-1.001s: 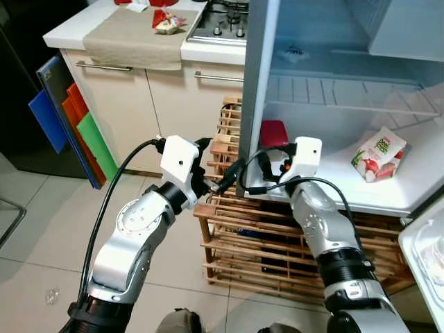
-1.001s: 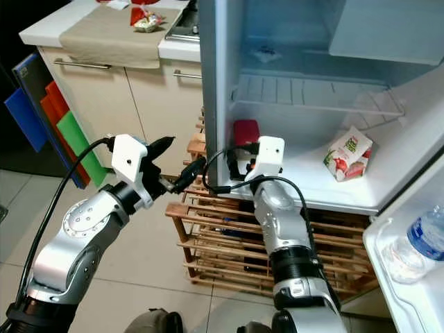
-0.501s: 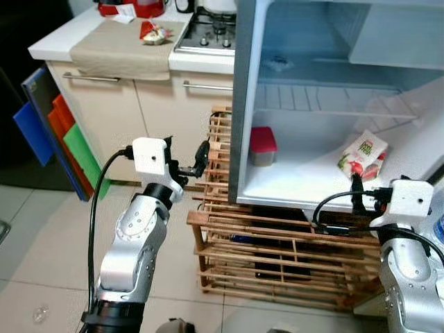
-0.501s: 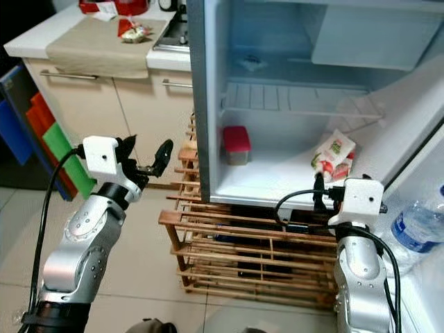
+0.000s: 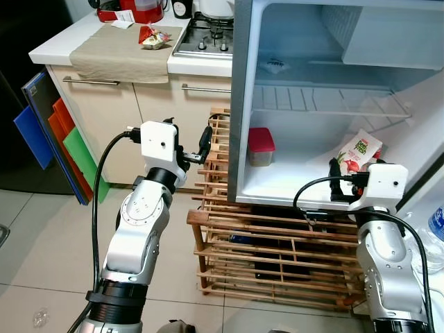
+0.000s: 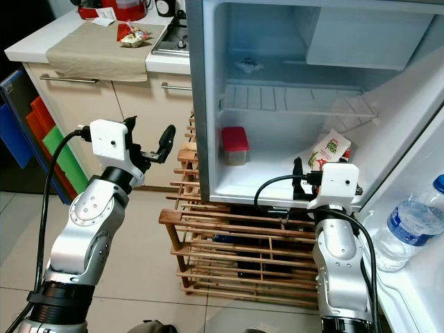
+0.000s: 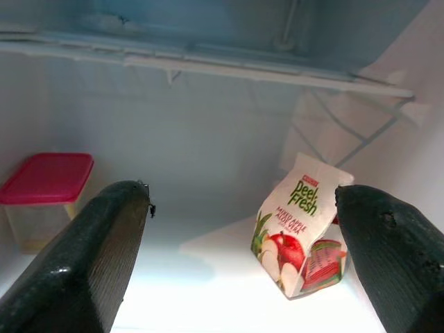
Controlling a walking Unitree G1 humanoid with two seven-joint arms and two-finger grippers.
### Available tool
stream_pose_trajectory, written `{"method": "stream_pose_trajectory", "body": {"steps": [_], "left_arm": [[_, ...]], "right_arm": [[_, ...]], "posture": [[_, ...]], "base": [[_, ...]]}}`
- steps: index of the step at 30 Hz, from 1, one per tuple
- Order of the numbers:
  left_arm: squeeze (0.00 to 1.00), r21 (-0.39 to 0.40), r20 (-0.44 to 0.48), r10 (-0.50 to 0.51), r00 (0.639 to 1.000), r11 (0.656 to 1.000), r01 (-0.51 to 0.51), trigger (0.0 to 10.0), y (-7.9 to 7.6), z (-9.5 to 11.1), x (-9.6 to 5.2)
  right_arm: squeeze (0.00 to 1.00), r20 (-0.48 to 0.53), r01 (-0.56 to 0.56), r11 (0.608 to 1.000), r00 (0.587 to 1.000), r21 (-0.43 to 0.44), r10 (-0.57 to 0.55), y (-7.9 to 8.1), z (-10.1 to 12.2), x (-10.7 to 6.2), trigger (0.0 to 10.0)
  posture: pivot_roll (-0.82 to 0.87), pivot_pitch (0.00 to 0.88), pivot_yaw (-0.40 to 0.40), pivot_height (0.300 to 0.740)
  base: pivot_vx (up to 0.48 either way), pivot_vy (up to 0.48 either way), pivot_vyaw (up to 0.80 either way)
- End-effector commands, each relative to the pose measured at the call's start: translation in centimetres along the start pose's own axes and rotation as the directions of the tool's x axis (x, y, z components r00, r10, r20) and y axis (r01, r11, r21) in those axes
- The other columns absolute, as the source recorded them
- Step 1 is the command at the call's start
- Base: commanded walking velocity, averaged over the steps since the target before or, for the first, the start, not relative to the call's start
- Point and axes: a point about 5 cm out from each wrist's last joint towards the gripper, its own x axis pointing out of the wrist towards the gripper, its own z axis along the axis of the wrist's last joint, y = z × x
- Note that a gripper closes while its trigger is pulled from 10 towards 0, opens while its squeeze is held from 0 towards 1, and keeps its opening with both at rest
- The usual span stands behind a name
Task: Restocking fridge
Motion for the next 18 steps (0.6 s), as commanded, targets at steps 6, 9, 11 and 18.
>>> {"method": "stream_pose_trajectory", "body": {"steps": [6, 9, 11, 18], "left_arm": [[0.00, 0.012, -0.001, 0.018, 1.000, 1.000, -0.018, 10.0, 0.19, -0.08, 0.08], [0.00, 0.016, -0.002, 0.019, 1.000, 1.000, -0.019, 10.0, 0.25, -0.07, 0.08], [0.00, 0.017, -0.002, 0.018, 1.000, 1.000, -0.018, 10.0, 0.26, -0.07, 0.07], [0.00, 0.016, -0.004, 0.011, 1.000, 1.000, -0.011, 10.0, 0.04, -0.21, 0.02]], "right_arm": [[0.00, -0.012, -0.010, 1.000, 1.000, 0.006, 0.010, 0.31, 0.06, 0.34, 10.0], [0.00, -0.015, -0.012, 1.000, 1.000, 0.010, 0.013, 0.52, 0.06, 0.48, 10.0], [0.00, -0.018, -0.013, 1.000, 1.000, 0.010, 0.013, 0.56, 0.03, 0.49, 10.0], [0.00, -0.024, -0.022, 1.000, 0.999, 0.017, 0.023, 0.80, 0.01, 0.26, 10.0]], "posture": [[-0.07, 0.000, 0.033, 0.740], [-0.07, 0.000, 0.036, 0.740], [-0.07, 0.000, 0.037, 0.740], [-0.08, 0.000, 0.040, 0.740]], "base": [[0.000, 0.000, 0.00], [0.000, 0.000, 0.00], [0.000, 0.000, 0.00], [-0.150, 0.000, 0.00]]}}
